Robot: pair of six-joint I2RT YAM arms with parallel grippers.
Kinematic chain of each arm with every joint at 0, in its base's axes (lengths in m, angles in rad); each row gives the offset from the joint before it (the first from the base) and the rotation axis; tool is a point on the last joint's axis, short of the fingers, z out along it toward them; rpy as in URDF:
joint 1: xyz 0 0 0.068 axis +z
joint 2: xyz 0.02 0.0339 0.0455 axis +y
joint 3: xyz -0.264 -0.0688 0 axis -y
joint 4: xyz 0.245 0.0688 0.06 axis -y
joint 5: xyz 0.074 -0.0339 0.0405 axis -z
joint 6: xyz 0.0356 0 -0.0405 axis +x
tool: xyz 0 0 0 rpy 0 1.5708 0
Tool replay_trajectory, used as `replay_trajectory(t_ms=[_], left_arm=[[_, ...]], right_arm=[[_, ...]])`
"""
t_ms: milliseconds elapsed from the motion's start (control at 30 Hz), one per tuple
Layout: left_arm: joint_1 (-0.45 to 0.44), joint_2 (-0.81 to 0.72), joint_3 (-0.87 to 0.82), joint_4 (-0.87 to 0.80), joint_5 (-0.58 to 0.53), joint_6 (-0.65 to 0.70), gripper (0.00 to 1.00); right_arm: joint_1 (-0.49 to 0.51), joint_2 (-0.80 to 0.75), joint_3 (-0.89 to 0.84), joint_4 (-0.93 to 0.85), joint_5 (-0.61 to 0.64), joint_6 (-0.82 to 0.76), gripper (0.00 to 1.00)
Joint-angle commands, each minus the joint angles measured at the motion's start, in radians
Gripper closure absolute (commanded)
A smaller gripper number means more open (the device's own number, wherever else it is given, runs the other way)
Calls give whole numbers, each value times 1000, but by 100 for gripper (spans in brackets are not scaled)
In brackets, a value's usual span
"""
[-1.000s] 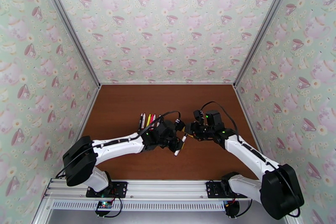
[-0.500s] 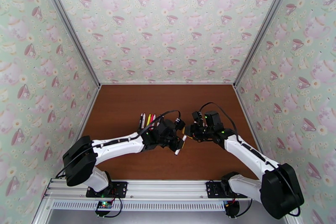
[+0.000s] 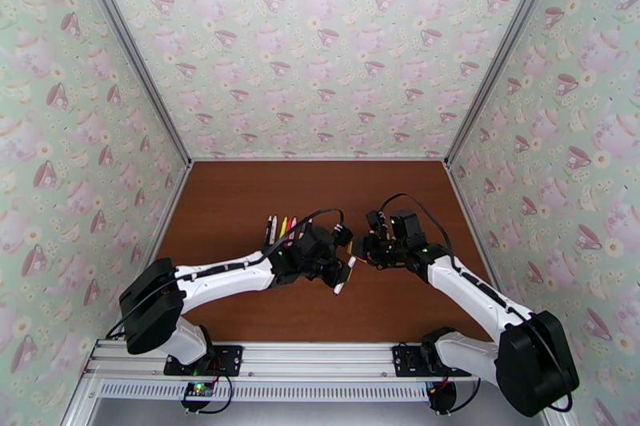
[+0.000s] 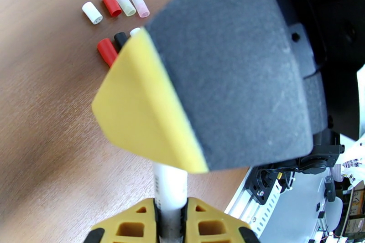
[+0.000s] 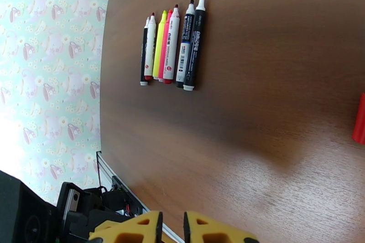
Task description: Open the pen caps
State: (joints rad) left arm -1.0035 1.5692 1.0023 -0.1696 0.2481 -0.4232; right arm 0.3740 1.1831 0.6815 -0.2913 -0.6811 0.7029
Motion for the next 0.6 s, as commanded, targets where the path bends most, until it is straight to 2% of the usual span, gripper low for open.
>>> replay_trajectory(t_ms=[0,133,333,567], left_arm=[[-1,-4,28,37,54,-14,92],[-1,4,29,44,62,-23,90],[4,9,23,83,65,-57,73],[26,30,6,146,85,-91,64]], right_arm=[[9,-2,30,-3,10,-6,83],[9,-4,30,-3,14,-6,86],[14,-22,31,-2,6,-5,90],[18,-43,28,-2,-7,4,91]])
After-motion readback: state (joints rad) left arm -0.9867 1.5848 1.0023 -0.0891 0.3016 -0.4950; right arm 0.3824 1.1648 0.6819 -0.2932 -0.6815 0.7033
